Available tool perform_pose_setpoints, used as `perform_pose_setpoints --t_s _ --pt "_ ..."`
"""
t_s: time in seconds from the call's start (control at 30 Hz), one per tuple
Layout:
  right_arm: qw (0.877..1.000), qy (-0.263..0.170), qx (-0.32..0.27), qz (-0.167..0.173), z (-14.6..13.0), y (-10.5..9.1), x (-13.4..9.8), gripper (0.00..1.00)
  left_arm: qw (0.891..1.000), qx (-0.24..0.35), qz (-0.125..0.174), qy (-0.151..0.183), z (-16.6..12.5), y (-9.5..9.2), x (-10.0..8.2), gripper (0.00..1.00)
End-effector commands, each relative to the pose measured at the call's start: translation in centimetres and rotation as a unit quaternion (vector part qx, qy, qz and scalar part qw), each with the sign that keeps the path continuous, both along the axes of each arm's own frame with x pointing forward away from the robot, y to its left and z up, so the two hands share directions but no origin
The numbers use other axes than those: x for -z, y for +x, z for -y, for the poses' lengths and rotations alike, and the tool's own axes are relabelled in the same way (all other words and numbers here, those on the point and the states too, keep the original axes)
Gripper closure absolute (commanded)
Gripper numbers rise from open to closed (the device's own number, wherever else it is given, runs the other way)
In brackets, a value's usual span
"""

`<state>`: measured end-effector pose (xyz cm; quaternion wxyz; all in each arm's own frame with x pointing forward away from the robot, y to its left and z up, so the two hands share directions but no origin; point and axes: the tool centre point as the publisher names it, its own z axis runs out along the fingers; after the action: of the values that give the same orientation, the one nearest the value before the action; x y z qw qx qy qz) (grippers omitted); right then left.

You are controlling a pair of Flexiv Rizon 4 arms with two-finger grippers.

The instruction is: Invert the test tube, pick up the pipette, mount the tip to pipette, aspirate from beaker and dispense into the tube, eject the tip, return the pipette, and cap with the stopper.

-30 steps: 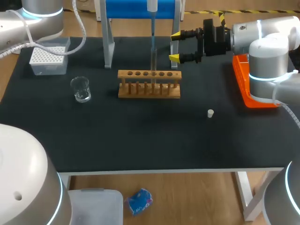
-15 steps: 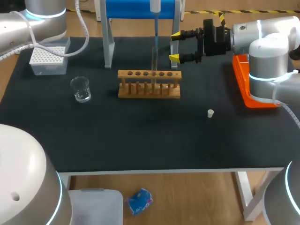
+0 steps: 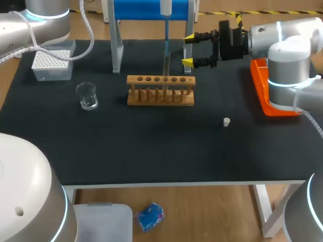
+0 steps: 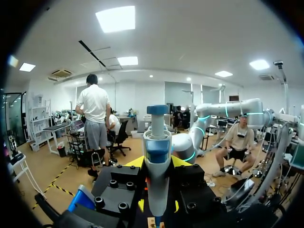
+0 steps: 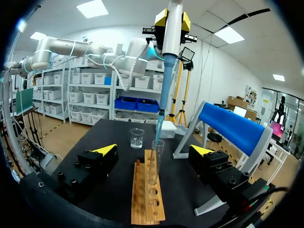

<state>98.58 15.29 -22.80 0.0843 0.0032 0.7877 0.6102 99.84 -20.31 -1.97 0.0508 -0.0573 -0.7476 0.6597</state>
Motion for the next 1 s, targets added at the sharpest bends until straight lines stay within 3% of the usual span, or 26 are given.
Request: perform_pose_setpoints --t_s 0.03,1.0 --pt "1.0 0.0 0.0 0.0 0.0 0.0 0.0 0.0 1.0 -0.003 -0.001 -0.001 -0.1 -0.2 0.2 1.0" --pt "1.0 0.0 0.0 0.0 0.0 0.0 0.0 0.0 1.0 -0.012 0.003 -0.004 0.0 0.3 2.0 1.0"
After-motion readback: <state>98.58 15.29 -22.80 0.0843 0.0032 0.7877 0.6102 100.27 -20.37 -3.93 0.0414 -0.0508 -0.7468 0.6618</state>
